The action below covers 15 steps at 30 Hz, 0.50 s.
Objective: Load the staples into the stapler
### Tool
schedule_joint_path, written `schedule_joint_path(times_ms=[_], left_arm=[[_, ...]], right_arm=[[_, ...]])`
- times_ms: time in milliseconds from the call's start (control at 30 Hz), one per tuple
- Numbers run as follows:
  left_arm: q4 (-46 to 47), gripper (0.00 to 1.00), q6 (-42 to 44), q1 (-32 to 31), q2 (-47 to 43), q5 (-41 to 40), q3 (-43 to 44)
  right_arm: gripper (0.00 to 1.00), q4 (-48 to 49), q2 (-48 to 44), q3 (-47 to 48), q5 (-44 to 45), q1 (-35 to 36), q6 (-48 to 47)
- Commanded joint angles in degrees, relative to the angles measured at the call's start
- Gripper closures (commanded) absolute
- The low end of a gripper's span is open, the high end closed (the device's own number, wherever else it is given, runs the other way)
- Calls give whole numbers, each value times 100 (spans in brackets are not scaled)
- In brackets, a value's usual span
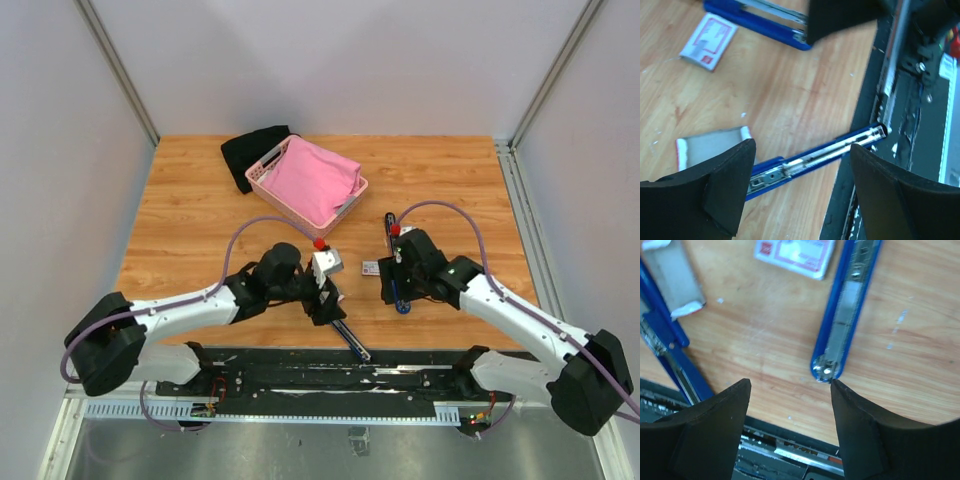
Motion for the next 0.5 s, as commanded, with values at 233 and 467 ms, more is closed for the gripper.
schedule_joint_path(times_ms=[233, 467], left_arm=[[636, 15, 2361, -1755, -595, -1132, -974], [1207, 15, 2862, -1915, -212, -1851, -1134]], right_arm=[[33, 257, -170, 125, -807, -1625, -352], [33, 447, -291, -26, -1397, -2046, -174]])
